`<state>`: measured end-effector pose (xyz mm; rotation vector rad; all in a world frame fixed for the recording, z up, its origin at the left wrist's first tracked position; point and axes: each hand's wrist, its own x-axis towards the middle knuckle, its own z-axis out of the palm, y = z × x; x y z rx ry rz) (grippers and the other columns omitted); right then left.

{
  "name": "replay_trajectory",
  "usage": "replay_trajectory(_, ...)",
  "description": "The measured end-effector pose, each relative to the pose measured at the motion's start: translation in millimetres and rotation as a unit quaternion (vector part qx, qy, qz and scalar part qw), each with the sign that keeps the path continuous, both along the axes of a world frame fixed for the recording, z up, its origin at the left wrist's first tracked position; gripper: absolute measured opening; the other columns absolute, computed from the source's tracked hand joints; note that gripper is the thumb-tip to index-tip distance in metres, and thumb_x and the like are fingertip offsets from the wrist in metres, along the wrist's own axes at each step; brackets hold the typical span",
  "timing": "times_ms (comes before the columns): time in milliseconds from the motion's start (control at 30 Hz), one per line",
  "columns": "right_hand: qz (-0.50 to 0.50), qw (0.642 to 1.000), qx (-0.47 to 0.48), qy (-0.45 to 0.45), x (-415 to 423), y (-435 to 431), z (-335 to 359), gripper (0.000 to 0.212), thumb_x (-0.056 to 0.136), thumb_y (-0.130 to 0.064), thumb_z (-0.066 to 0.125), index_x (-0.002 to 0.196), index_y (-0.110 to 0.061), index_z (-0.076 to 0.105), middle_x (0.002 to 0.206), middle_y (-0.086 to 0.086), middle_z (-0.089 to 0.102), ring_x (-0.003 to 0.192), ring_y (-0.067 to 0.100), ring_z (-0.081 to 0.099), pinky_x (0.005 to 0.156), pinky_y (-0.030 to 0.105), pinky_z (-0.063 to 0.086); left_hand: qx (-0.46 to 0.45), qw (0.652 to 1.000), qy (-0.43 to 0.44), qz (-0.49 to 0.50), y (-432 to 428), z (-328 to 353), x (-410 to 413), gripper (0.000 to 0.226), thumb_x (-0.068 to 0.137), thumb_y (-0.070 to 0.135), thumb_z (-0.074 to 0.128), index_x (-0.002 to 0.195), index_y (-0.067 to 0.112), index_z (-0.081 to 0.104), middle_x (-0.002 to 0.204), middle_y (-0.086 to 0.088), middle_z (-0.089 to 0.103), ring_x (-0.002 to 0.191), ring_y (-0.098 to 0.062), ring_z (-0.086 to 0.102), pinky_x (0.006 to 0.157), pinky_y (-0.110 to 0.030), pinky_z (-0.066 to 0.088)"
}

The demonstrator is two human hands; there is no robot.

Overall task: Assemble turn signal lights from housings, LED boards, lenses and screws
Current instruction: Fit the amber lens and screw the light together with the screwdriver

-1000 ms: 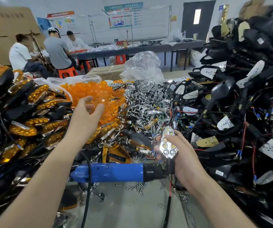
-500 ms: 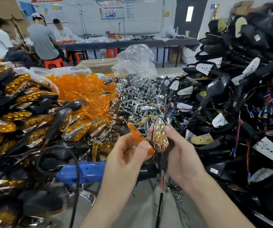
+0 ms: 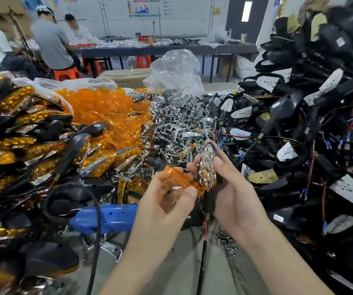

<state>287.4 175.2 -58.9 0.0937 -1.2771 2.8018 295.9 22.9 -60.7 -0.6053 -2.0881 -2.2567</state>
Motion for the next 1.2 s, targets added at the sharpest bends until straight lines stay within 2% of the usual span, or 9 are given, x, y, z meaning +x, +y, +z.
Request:
replay_trajectory(167, 0.003, 1.000, 0.022, 0.013, 3, 0, 2, 0.051, 0.078, -0.035, 0.081, 0.128, -0.037, 0.070, 0.120, -0.001, 0.073, 0.112, 0.021, 0.071, 0.078, 0.038, 0.059, -0.014, 1.000, 0.001, 0.001, 1, 0, 1, 0.020, 0.086, 0.030, 0.068, 0.102, 0.042, 0.065, 0.104, 0.008, 0.074, 0.095, -0.013, 0.071, 0.089, -0.024, 0.056)
replay_trajectory(267, 0.005, 0.999, 0.041, 0.023, 4, 0, 3, 0.066, 0.065, -0.043, 0.093, 0.126, -0.039, 0.071, 0.122, -0.001, 0.073, 0.115, 0.020, 0.070, 0.084, 0.039, 0.059, -0.017, 1.000, -0.005, 0.004, 2, 0, 1, 0.020, 0.086, 0.032, 0.069, 0.104, 0.040, 0.065, 0.104, 0.007, 0.074, 0.094, -0.013, 0.072, 0.085, -0.021, 0.056)
replay_trajectory(333, 0.002, 0.998, 0.059, 0.030, 5, 0, 4, 0.068, 0.062, -0.046, 0.094, 0.126, -0.039, 0.071, 0.122, -0.001, 0.074, 0.116, 0.020, 0.069, 0.086, 0.038, 0.059, -0.012, 1.000, -0.013, 0.008, 3, 1, 1, 0.020, 0.088, 0.036, 0.073, 0.106, 0.036, 0.065, 0.104, 0.007, 0.074, 0.094, -0.013, 0.072, 0.082, -0.018, 0.055)
replay_trajectory(433, -0.001, 0.996, 0.084, 0.032, 7, -1, 5, 0.068, 0.064, -0.047, 0.092, 0.128, -0.039, 0.070, 0.123, -0.001, 0.073, 0.119, 0.019, 0.068, 0.087, 0.035, 0.057, -0.017, 1.000, -0.016, 0.016, 3, 1, 1, 0.033, 0.084, 0.042, 0.069, 0.113, 0.028, 0.064, 0.106, 0.009, 0.074, 0.097, -0.011, 0.072, 0.083, -0.017, 0.054)
replay_trajectory(600, -0.009, 0.992, 0.119, 0.033, 9, -3, 6, 0.058, 0.073, -0.044, 0.087, 0.129, -0.040, 0.070, 0.125, 0.001, 0.073, 0.121, 0.018, 0.067, 0.088, 0.031, 0.057, -0.021, 1.000, -0.015, 0.018, 5, 4, 1, 0.023, 0.087, 0.039, 0.068, 0.109, 0.034, 0.066, 0.102, 0.013, 0.075, 0.094, -0.009, 0.073, 0.079, -0.018, 0.056)
replay_trajectory(800, -0.008, 0.985, 0.167, 0.042, 10, -6, 4, 0.045, 0.082, -0.037, 0.081, 0.126, -0.040, 0.071, 0.133, -0.004, 0.070, 0.128, 0.018, 0.062, 0.108, 0.040, 0.051, -0.026, 1.000, -0.015, 0.008, 4, 7, 0, 0.036, 0.081, 0.039, 0.064, 0.115, 0.030, 0.066, 0.103, 0.016, 0.075, 0.099, -0.003, 0.070, 0.085, -0.020, 0.057)
replay_trajectory(900, -0.009, 0.984, 0.172, 0.047, 10, -8, 4, 0.046, 0.081, -0.038, 0.079, 0.126, -0.041, 0.071, 0.135, -0.003, 0.069, 0.130, 0.017, 0.061, 0.106, 0.037, 0.052, -0.029, 1.000, -0.011, 0.004, 3, 7, 1, 0.035, 0.083, 0.038, 0.063, 0.117, 0.032, 0.066, 0.106, 0.018, 0.074, 0.101, -0.001, 0.069, 0.087, -0.019, 0.056)
replay_trajectory(1033, -0.011, 0.984, 0.168, 0.057, 12, -9, 5, 0.044, 0.084, -0.035, 0.080, 0.127, -0.038, 0.071, 0.132, -0.002, 0.070, 0.124, 0.012, 0.064, 0.092, 0.024, 0.055, -0.031, 0.999, -0.014, -0.005, 2, 7, 1, 0.036, 0.083, 0.037, 0.063, 0.119, 0.031, 0.065, 0.107, 0.019, 0.074, 0.102, -0.001, 0.069, 0.084, -0.016, 0.054)
replay_trajectory(1200, -0.011, 0.980, 0.186, 0.067, 12, -9, 3, 0.047, 0.084, -0.038, 0.077, 0.130, -0.037, 0.069, 0.133, 0.002, 0.070, 0.129, 0.018, 0.062, 0.094, 0.025, 0.054, -0.045, 0.999, -0.012, -0.006, 2, 7, 1, 0.037, 0.084, 0.042, 0.062, 0.119, 0.033, 0.065, 0.108, 0.019, 0.073, 0.102, -0.003, 0.069, 0.092, -0.026, 0.056)
